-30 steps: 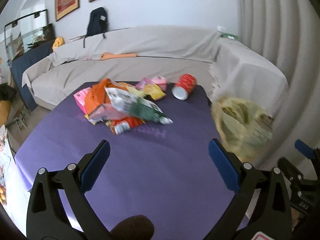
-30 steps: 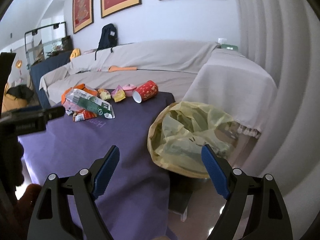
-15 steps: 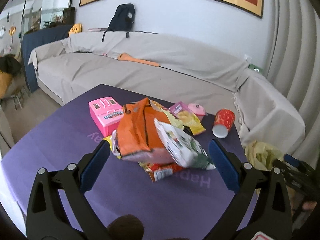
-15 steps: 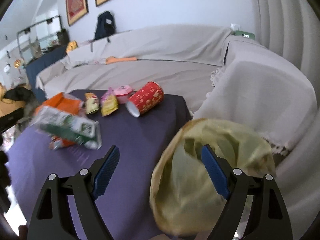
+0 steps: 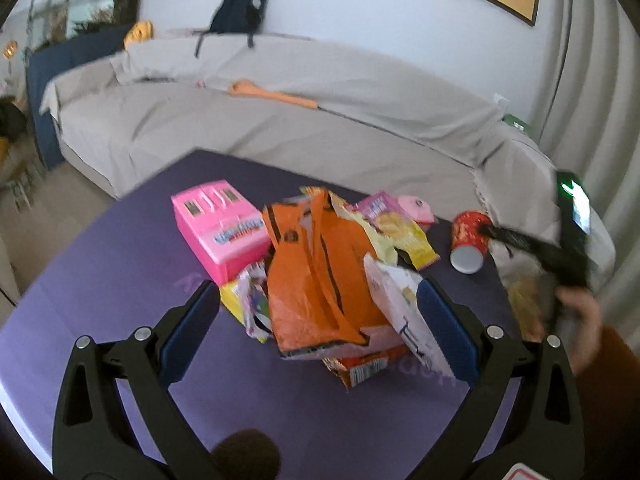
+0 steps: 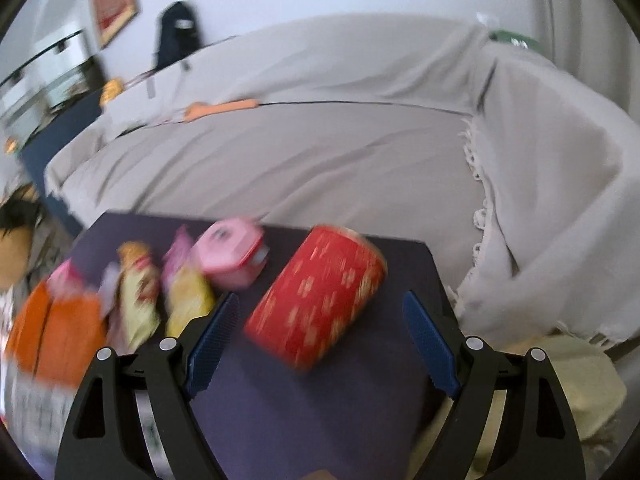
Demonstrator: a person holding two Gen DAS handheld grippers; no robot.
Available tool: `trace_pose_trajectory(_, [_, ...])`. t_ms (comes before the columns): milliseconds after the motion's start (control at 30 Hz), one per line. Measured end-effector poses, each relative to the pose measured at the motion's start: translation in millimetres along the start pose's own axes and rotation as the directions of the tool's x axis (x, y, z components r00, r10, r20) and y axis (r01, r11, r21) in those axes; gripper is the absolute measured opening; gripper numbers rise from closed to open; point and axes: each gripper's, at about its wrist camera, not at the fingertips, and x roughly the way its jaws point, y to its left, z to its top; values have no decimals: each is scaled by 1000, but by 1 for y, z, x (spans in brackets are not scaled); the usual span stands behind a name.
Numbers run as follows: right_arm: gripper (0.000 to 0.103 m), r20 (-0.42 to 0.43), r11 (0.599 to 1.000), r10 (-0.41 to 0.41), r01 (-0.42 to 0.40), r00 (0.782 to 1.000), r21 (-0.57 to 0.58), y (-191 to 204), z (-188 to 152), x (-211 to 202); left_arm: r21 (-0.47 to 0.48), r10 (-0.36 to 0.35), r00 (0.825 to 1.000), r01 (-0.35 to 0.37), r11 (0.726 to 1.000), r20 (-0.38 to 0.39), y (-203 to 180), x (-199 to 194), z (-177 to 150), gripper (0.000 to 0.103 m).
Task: Collect trash
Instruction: 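Reach the right gripper to the red paper cup and grasp it, then grasp the white milk carton with the left gripper while the right gripper holds the red cup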
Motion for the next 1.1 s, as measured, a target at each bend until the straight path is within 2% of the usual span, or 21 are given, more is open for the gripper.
trace_pose_trajectory(133, [80,-69,998,-55,55,996,-5,2,16,41,16,23,1000,-23,1000,-13,6,6,-7,90])
trace_pose_trajectory(267, [77,-120,1000,-10,7,993,-26,-1,15,52,-10,8,1000,-8,1000,-6,8,4,-7,87])
trace_pose_trajectory(333, [71,-108,998,-21,14,994,-66,-2,12,45,-10,2,1000,-2,1000,5,4,-1,-1,87])
trace_pose_trajectory(433, [64,-91,993,-42,31,995,-115,-4,9,30,46,-4,999,1,999,49,-12,-15,10,87])
trace_pose_trajectory(567, [63,-103,991,-4,-10,995,-134,-11,2,6,159,-103,992,91,983,66,-45,-23,27,87])
trace_pose_trajectory(633, [63,-95,990,18,-31,995,-134,-15,-1,-10,212,-164,986,156,965,21,-65,-16,33,87])
trace_pose_trajectory(733, [63,-77,989,35,-46,996,-141,-20,-4,-33,245,-187,981,195,950,-54,-87,4,34,87])
trace_pose_trajectory(900, [63,-43,988,16,-22,999,-154,-35,-4,-64,296,-153,979,188,936,-135,-109,33,13,87])
trace_pose_trajectory(1100, [63,-18,991,-2,0,1000,-132,-63,-1,-80,337,-171,961,238,911,-216,-119,40,-24,87])
